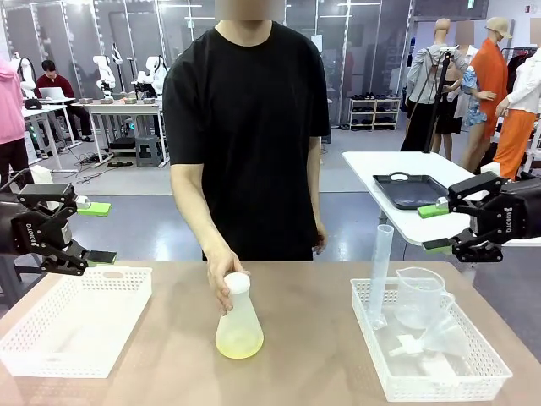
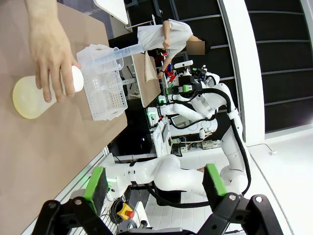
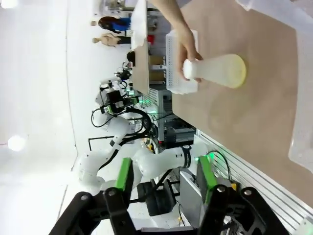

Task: Prepare the solutions needed for the experiment.
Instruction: When the human places the Big flask in the center of the table, pick up the Big flask and place it in the left Organizing basket.

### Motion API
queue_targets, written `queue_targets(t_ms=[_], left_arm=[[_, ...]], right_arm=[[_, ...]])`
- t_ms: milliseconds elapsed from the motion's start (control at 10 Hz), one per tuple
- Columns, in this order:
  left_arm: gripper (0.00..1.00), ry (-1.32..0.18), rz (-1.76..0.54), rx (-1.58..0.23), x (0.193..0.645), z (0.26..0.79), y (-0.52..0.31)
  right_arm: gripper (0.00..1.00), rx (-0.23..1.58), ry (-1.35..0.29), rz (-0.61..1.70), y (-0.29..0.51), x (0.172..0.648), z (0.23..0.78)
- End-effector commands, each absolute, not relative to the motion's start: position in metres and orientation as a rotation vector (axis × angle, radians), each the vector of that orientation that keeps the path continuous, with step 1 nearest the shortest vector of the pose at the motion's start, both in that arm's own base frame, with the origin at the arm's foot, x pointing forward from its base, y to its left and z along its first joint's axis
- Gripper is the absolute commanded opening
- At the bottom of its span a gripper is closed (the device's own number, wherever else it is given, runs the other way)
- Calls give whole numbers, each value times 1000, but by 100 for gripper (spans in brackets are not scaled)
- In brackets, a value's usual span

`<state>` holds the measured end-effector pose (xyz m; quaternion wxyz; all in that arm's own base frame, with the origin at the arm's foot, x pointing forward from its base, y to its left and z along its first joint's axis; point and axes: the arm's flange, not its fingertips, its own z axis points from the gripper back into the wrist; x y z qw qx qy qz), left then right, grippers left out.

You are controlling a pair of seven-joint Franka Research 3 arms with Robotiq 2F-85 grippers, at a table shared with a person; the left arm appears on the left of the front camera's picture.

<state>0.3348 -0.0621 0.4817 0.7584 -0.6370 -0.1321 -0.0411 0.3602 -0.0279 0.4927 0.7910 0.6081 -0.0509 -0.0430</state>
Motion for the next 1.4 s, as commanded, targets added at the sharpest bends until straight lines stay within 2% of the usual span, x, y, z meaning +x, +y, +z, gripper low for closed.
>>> queue_targets(t_ms=[0, 200, 1300], left_arm=[[100, -292, -95, -1411, 336, 484, -64], [100, -292, -95, -1411, 336, 484, -64], [100, -292, -95, -1411, 336, 484, -64]], right_arm=[[95, 1331, -141, -49, -20, 356, 489], [100, 1335, -141, -54, -22, 356, 488], [100, 1322, -128, -61, -22, 359, 490]])
